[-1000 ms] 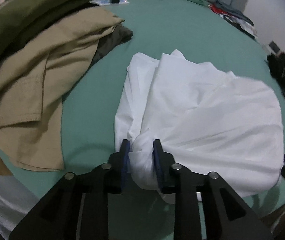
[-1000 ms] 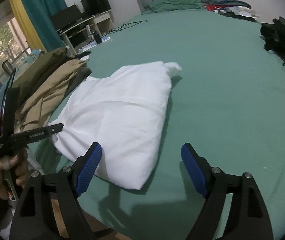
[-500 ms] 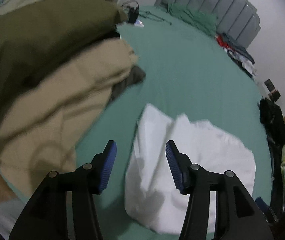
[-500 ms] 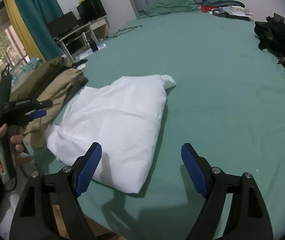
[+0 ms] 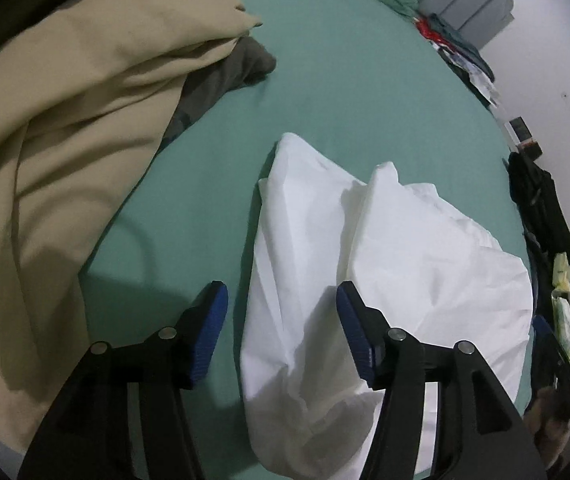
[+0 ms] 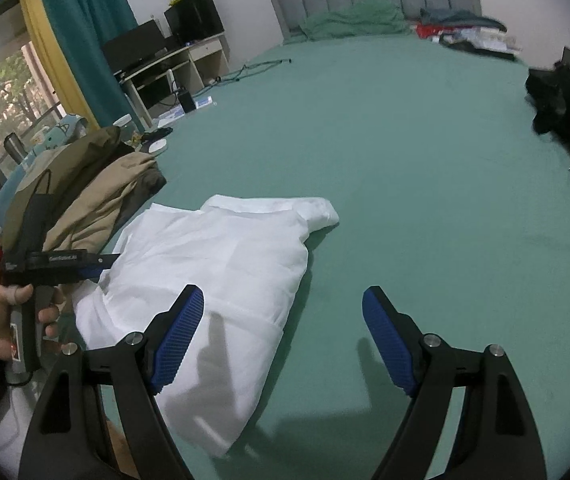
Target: Fold large clothes
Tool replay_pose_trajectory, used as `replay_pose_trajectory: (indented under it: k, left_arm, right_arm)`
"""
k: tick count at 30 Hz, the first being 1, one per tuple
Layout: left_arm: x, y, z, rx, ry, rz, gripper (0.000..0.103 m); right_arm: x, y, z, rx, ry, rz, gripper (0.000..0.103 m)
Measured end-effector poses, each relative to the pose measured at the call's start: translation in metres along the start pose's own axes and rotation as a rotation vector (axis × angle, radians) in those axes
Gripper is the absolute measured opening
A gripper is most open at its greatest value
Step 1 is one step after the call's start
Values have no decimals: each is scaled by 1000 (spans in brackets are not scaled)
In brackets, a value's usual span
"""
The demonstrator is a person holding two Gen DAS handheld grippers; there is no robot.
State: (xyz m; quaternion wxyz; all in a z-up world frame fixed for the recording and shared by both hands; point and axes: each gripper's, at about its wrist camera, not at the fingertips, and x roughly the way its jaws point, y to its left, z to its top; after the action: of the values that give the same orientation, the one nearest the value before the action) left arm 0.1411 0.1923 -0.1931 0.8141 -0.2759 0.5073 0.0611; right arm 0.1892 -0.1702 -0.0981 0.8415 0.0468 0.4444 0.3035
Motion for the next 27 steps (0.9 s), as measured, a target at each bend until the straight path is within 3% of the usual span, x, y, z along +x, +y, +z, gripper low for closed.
replay_pose_trajectory:
  k: [5, 9, 19, 23, 27]
  left_arm:
    - [9, -7, -2, -6, -17, -33, 72]
    - [16, -21, -4, 19, -15, -99, 75]
    - [29, -14, -10, -144, 18, -494, 75]
    - [28, -12, -19, -141, 13, -470, 76]
    - [32, -35, -23, -40, 47, -431, 78]
  right_arm:
    - [28, -8, -1, 36, 50, 9, 82]
    - [45, -9, -4, 32, 85, -14, 82]
    - [70, -11, -11, 23, 129, -15, 82]
    - [70, -11, -11, 29, 125, -16, 82]
    - [70, -11, -12, 38, 122, -19, 82]
